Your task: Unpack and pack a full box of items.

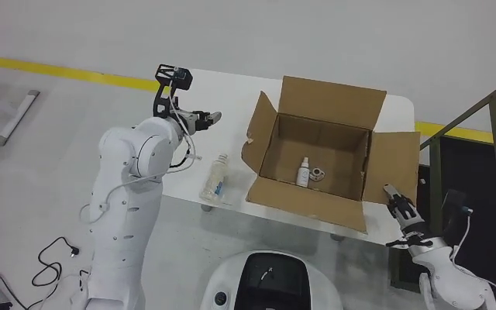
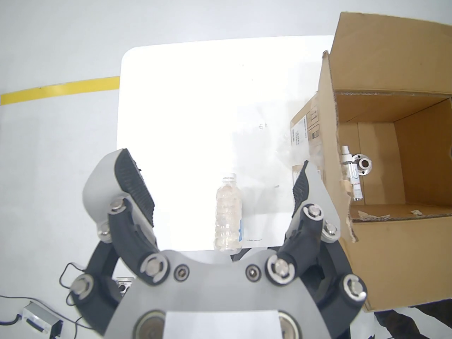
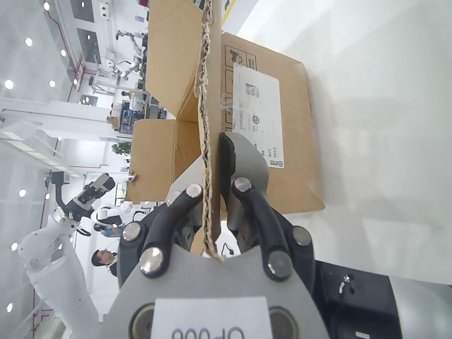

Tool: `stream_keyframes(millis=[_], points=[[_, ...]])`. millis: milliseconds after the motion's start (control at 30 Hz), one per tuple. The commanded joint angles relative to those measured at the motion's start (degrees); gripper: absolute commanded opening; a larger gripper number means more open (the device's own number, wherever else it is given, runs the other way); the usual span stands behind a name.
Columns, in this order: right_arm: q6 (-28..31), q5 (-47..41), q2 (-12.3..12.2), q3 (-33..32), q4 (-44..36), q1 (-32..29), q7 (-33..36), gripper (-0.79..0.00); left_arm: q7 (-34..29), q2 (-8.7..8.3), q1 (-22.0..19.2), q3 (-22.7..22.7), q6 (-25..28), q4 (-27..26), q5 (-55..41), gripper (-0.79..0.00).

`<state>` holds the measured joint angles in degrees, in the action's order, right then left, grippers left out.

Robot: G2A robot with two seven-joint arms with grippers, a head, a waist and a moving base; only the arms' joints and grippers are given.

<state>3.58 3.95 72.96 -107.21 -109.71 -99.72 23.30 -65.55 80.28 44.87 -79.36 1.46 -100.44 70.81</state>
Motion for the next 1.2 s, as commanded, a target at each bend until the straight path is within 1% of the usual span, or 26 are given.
stream_keyframes(millis=[0, 33, 67, 100, 133, 367, 500, 567, 767, 800, 833, 867, 900, 933, 967, 1033, 1067, 1167], points=[[0.2, -0.8, -0.1, -0.3, -0.1, -0.2, 1.1, -0.785, 0.0, -0.05, -0.2, -0.1, -0.1, -0.8, -0.8, 0.0], [0.5, -0.1, -0.2, -0.5, -0.3, -0.3, 1.8, -0.785, 0.0, -0.1, -0.3, 0.0, 0.1, -1.2, -0.9, 0.0], [0.9, 1.3, -0.3, -0.8, -0.5, -0.5, 1.5, -0.727, 0.1, -0.14, -0.5, 0.0, 0.3, -1.6, -1.0, 0.0], [1.1, 1.7, -0.3, -0.6, -0.6, -0.6, 1.3, -0.222, 0.2, -0.16, -0.6, -0.1, 0.2, -2.0, -1.5, 0.0], [1.2, 2.4, -0.3, -0.5, -0.7, -0.8, 1.0, 0.0, 0.2, -0.18, -0.8, -0.1, 0.3, -2.3, -2.1, 0.0], [1.8, 11.1, -0.2, 0.8, -3.0, -2.2, -6.0, 0.0, 0.9, -0.33, -2.0, 0.6, 1.2, -4.4, -5.1, 0.0], [1.7, 17.9, 0.0, 0.9, -5.2, -3.7, -13.4, 0.0, 1.3, -0.34, -2.5, 1.6, 1.5, -5.8, -7.3, 0.0], [0.0, 22.3, 0.2, 0.9, -6.5, -4.7, -19.4, 0.0, 1.4, -0.35, -2.7, 2.2, 1.6, -6.6, -8.3, 0.0], [-4.8, 26.5, 0.8, -0.4, -8.9, -5.9, -28.9, 0.0, 1.7, -0.46, -3.1, 3.2, 2.1, -8.4, -11.0, 0.0], [-5.0, 26.8, 0.9, -0.6, -9.1, -5.9, -29.5, 0.0, 1.7, -0.48, -3.1, 3.3, 2.2, -8.6, -11.2, 0.0], [-5.7, 27.6, 0.9, -1.2, -9.4, -5.8, -31.0, -0.028, 1.8, -0.5, -3.1, 3.5, 2.5, -9.1, -12.0, 0.0], [-6.3, 29.0, 1.0, -1.6, -9.6, -5.7, -32.4, -0.154, 1.9, -0.55, -3.1, 3.7, 2.8, -9.4, -12.7, 0.0], [-7.5, 31.2, 1.0, -2.1, -9.5, -5.6, -33.9, -0.536, 2.0, -0.57, -3.0, 4.0, 3.3, -9.8, -13.4, 0.0], [-8.5, 32.5, 1.0, -2.2, -9.3, -5.5, -34.7, -0.785, 2.0, -0.59, -2.9, 4.1, 3.6, -10.0, -13.8, 0.0], [-10.6, 34.7, 1.1, -2.1, -8.9, -5.0, -35.5, -0.785, 2.1, -0.62, -2.7, 4.5, 4.0, -10.3, -14.8, 0.0], [-12.8, 38.3, 1.1, -1.9, -8.2, -4.1, -36.6, -0.785, 2.0, -0.68, -2.5, 5.0, 4.4, -10.5, -15.4, 0.0], [-14.5, 42.5, 1.1, -1.5, -7.3, -3.5, -37.4, -0.785, 2.1, -0.72, -2.4, 5.5, 4.6, -10.6, -15.7, 0.0], [-17.7, 48.0, 1.2, 0.1, -5.6, -2.2, -38.3, -0.785, 2.4, -0.78, -2.4, 6.4, 4.7, -10.5, -16.1, 0.0]])
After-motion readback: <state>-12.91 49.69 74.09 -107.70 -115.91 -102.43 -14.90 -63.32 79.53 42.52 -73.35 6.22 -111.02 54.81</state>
